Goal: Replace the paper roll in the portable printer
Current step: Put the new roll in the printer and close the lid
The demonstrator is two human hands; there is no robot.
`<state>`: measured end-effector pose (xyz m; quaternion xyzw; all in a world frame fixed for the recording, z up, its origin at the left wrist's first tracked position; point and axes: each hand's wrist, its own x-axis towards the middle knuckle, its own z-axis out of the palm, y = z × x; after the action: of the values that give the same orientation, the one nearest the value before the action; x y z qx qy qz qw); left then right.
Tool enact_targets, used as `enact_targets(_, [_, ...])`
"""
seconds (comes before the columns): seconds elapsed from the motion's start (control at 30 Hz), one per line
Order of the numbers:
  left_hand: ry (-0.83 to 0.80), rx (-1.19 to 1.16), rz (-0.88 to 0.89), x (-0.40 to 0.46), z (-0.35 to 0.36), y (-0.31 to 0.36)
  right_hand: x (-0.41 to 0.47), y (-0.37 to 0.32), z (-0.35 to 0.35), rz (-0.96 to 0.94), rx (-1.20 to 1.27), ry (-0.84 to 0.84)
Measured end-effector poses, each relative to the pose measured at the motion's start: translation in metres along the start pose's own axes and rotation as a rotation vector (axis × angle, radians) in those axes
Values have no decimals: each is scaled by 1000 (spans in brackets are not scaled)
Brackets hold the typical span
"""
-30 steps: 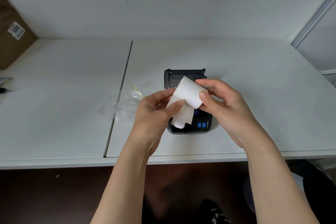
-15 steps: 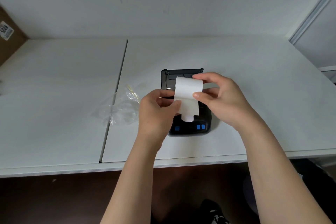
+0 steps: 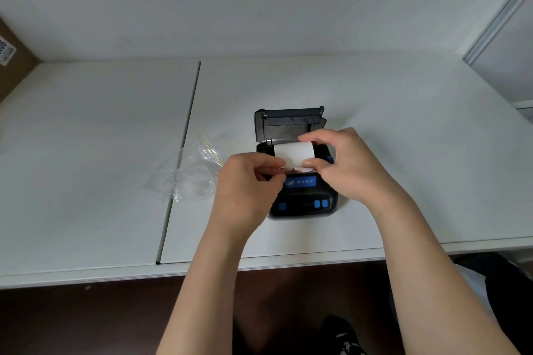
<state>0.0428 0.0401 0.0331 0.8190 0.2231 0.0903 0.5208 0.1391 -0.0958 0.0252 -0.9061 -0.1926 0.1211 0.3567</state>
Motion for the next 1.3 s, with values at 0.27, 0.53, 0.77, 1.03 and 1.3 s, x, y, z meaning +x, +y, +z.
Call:
enact_targets(0.27, [109,85,75,1,5,-4,7,6,2,14,4,-43])
enact_targets(0.53, [89,96,113,1,2,-6,8,9,0,-60,64,15])
enact_targets(0.77, [68,88,129,-1,-1,-7,13,7,-7,34,295,431])
enact_targets(1.03, [65,103,152,-1,-2,-8,12,-1,6,-26,506,298])
enact_targets(1.3, [75,50,108,-1,-1,-8,6,4,-2,155,651,206])
